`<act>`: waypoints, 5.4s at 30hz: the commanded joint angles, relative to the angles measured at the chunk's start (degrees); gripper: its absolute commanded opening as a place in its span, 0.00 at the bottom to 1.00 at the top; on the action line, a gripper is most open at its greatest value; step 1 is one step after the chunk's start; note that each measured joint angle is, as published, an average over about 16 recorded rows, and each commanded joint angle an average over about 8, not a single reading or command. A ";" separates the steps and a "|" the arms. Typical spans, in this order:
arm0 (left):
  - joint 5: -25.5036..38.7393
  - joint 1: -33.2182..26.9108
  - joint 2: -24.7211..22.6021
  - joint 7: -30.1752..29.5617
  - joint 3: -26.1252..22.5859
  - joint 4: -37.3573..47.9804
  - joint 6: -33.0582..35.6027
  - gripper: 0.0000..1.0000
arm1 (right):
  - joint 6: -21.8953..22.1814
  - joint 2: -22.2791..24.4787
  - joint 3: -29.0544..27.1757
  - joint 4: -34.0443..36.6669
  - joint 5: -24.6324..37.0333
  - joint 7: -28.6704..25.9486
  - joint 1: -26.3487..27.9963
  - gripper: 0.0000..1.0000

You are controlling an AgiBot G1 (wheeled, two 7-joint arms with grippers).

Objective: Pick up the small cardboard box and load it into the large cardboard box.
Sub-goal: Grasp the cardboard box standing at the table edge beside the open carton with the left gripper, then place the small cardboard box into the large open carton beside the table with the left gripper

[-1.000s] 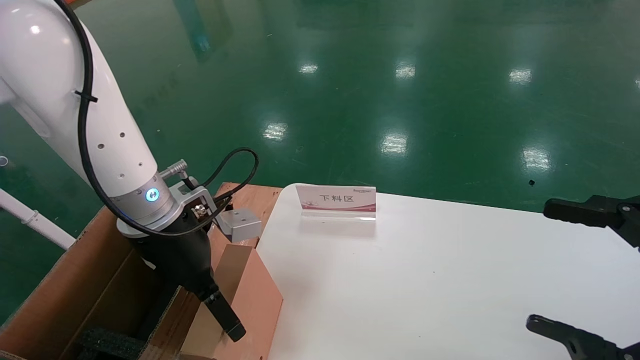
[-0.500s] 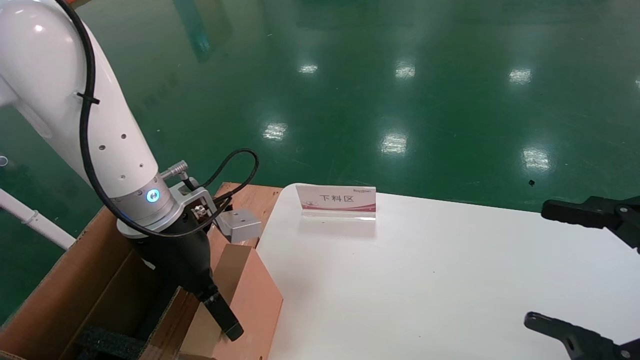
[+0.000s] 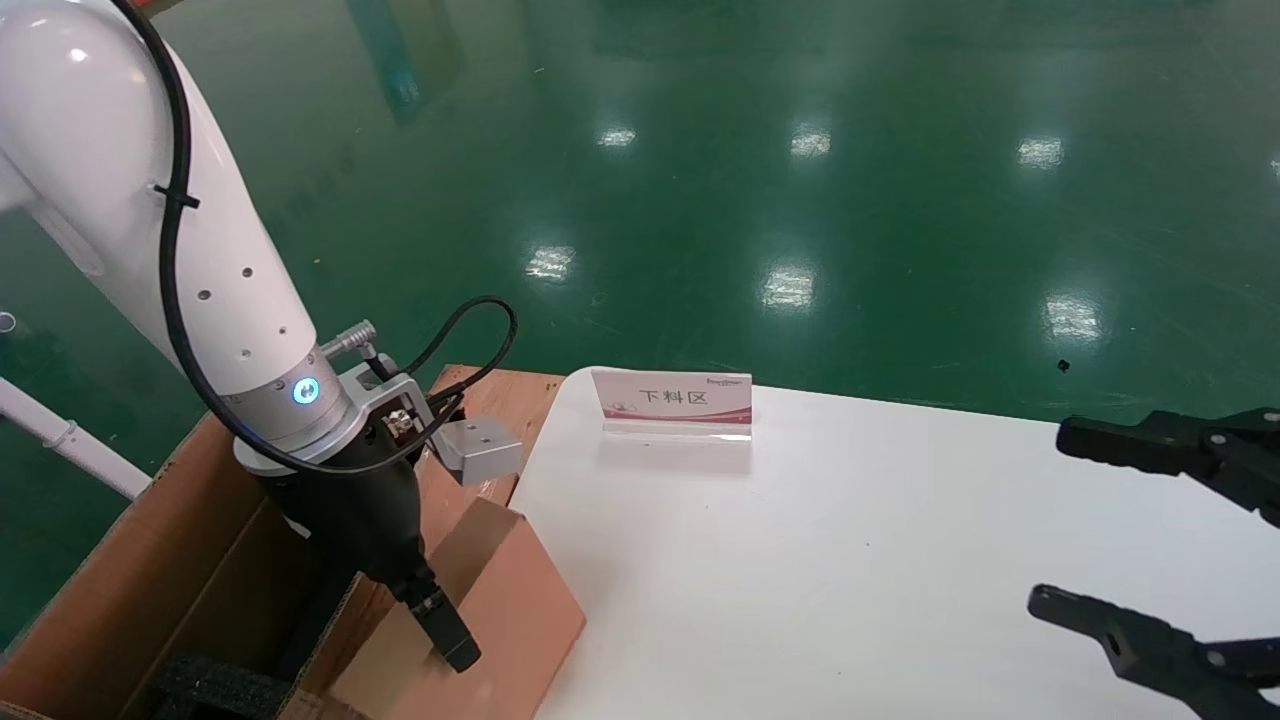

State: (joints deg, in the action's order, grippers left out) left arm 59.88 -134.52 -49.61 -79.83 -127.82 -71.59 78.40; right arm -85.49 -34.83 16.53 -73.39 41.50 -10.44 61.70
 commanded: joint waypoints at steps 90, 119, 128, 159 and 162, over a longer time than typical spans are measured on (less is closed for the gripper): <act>3.69 -23.98 11.82 -2.34 -27.49 9.53 0.78 0.00 | 0.09 0.10 0.28 0.05 -0.18 0.15 0.08 1.00; 8.45 -19.95 10.27 -2.32 -27.93 10.84 -4.12 0.00 | 0.13 0.14 0.37 0.05 -0.25 0.20 0.10 1.00; 8.56 -18.06 10.27 -0.91 -27.49 13.10 -5.91 0.00 | 0.14 0.15 0.40 0.05 -0.27 0.21 0.11 1.00; 5.47 -8.05 9.29 4.56 -25.82 22.57 -8.56 0.00 | 0.18 0.19 0.50 0.05 -0.33 0.26 0.13 1.00; 5.00 -6.99 9.29 4.84 -25.70 23.55 -8.60 0.00 | 0.18 0.19 0.50 0.05 -0.34 0.26 0.13 1.00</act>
State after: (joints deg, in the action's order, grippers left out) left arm 64.88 -141.48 -40.32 -74.97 -153.52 -47.95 69.78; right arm -85.31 -34.64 17.03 -73.34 41.16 -10.18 61.83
